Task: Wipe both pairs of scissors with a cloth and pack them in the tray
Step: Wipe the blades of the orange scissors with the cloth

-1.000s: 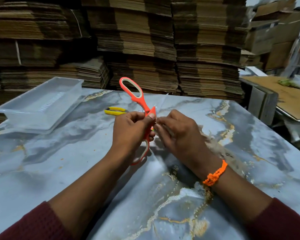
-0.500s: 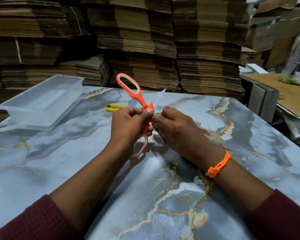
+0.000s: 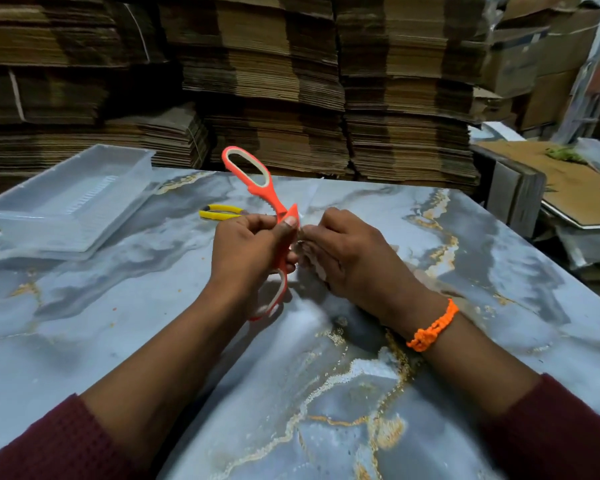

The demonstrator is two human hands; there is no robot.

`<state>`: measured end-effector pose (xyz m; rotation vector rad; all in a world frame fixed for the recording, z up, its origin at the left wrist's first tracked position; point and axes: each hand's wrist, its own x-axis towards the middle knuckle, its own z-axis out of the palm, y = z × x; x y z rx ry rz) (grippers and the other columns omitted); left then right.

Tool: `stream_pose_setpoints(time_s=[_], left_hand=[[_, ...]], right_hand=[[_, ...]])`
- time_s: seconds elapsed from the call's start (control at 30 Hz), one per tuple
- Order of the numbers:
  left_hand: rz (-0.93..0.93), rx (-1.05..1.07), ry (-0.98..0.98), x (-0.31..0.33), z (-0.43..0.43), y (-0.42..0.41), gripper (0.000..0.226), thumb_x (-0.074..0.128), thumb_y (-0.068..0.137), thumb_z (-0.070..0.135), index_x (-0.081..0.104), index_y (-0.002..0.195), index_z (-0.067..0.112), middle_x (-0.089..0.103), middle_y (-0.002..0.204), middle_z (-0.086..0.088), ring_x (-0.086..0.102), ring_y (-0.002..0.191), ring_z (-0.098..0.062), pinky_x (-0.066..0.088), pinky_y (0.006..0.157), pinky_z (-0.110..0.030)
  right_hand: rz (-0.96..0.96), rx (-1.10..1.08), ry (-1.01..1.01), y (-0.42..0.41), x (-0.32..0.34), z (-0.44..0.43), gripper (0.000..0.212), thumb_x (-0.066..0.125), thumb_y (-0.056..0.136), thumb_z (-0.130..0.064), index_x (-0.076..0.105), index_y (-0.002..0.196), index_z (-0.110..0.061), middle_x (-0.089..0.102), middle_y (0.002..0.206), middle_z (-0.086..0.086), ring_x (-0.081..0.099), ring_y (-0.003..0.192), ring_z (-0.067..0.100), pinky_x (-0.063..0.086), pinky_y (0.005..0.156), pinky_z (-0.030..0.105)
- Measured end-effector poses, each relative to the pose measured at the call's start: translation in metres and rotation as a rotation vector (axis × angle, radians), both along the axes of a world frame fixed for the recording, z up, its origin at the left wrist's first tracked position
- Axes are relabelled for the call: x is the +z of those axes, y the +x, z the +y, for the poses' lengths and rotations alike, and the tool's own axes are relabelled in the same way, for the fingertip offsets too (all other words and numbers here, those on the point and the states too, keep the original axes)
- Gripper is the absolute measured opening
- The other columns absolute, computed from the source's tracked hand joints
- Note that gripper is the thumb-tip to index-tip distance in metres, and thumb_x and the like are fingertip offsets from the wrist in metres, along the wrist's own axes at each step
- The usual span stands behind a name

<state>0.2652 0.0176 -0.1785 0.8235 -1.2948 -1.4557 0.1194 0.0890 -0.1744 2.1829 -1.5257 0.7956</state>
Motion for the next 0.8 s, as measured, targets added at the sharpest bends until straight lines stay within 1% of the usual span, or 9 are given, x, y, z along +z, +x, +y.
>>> stream_pose_setpoints(time_s=[0.07, 0.13, 0.23, 0.33, 0.4, 0.5, 0.6, 0.7, 0.8], left_hand=[[0.03, 0.028, 0.028, 0.002, -0.002, 0.003, 0.019, 0.073, 0.094, 0.014, 0.07, 0.086, -0.003, 0.064, 0.06, -0.011, 0.055, 0.043, -0.018, 0.048, 0.047, -0.026], [0.045, 0.07, 0.014, 0.005, -0.008, 0.007, 0.021, 0.074, 0.094, 0.016, 0.071, 0.089, -0.004, 0.063, 0.058, -0.009, 0.055, 0.044, -0.017, 0.046, 0.048, -0.026], [0.023, 0.048, -0.025, 0.007, -0.01, 0.008, 0.024, 0.074, 0.094, 0.018, 0.07, 0.09, -0.005, 0.064, 0.059, -0.009, 0.056, 0.042, -0.013, 0.045, 0.045, -0.022], [-0.036, -0.009, -0.082, 0.008, -0.001, 0.002, 0.022, 0.074, 0.093, 0.019, 0.07, 0.079, 0.002, 0.064, 0.054, -0.004, 0.056, 0.04, -0.011, 0.045, 0.04, -0.021], [-0.05, -0.039, -0.083, 0.009, 0.0, 0.001, 0.02, 0.073, 0.093, 0.017, 0.07, 0.079, 0.002, 0.064, 0.052, 0.0, 0.056, 0.04, -0.009, 0.046, 0.04, -0.02], [-0.052, -0.061, -0.012, 0.008, -0.003, 0.007, 0.022, 0.073, 0.092, 0.014, 0.07, 0.09, -0.008, 0.065, 0.055, -0.002, 0.056, 0.041, -0.013, 0.046, 0.041, -0.021], [-0.027, 0.002, 0.006, 0.01, -0.009, 0.015, 0.019, 0.075, 0.091, 0.016, 0.071, 0.084, -0.001, 0.064, 0.064, -0.013, 0.055, 0.045, -0.018, 0.047, 0.048, -0.026], [-0.006, 0.019, 0.0, 0.012, -0.015, 0.018, 0.018, 0.074, 0.092, 0.015, 0.069, 0.079, 0.004, 0.062, 0.064, -0.016, 0.056, 0.045, -0.019, 0.047, 0.053, -0.028], [-0.05, -0.004, -0.035, 0.011, -0.012, 0.012, 0.019, 0.074, 0.092, 0.018, 0.069, 0.079, 0.006, 0.064, 0.054, -0.004, 0.056, 0.042, -0.014, 0.044, 0.048, -0.024]], right_hand=[[0.02, -0.015, 0.048, -0.012, 0.0, 0.003, 0.016, 0.061, 0.095, -0.016, 0.075, 0.098, -0.009, 0.055, 0.081, 0.01, 0.056, 0.074, 0.029, 0.048, 0.056, 0.037], [0.007, -0.049, 0.033, -0.026, 0.005, 0.007, 0.017, 0.061, 0.095, -0.018, 0.075, 0.094, -0.01, 0.055, 0.08, 0.007, 0.056, 0.071, 0.029, 0.051, 0.056, 0.042], [-0.121, -0.026, -0.067, -0.031, 0.015, 0.01, 0.013, 0.065, 0.096, -0.016, 0.076, 0.099, -0.009, 0.059, 0.083, 0.005, 0.057, 0.072, 0.024, 0.049, 0.061, 0.035], [-0.107, 0.0, -0.064, -0.014, 0.013, 0.004, 0.024, 0.059, 0.098, -0.03, 0.075, 0.104, -0.014, 0.062, 0.088, 0.005, 0.058, 0.082, 0.026, 0.052, 0.063, 0.042], [-0.102, 0.002, -0.054, -0.008, 0.011, -0.002, 0.03, 0.055, 0.098, -0.032, 0.075, 0.108, -0.014, 0.063, 0.09, 0.007, 0.059, 0.083, 0.026, 0.053, 0.063, 0.043], [-0.141, 0.037, -0.001, -0.011, 0.005, -0.002, 0.023, 0.061, 0.098, -0.023, 0.076, 0.112, -0.011, 0.062, 0.089, 0.01, 0.061, 0.078, 0.028, 0.053, 0.063, 0.041], [-0.099, 0.048, 0.091, -0.022, 0.002, 0.008, 0.021, 0.067, 0.094, -0.022, 0.078, 0.107, -0.011, 0.063, 0.083, 0.008, 0.061, 0.075, 0.025, 0.053, 0.062, 0.042], [-0.194, 0.029, 0.003, -0.035, 0.01, 0.012, 0.013, 0.072, 0.092, -0.014, 0.079, 0.101, -0.01, 0.067, 0.083, 0.005, 0.063, 0.077, 0.022, 0.053, 0.065, 0.041], [-0.26, 0.012, -0.104, -0.027, 0.016, 0.011, 0.012, 0.076, 0.09, -0.006, 0.078, 0.102, -0.008, 0.068, 0.086, 0.006, 0.064, 0.08, 0.021, 0.052, 0.069, 0.038]])
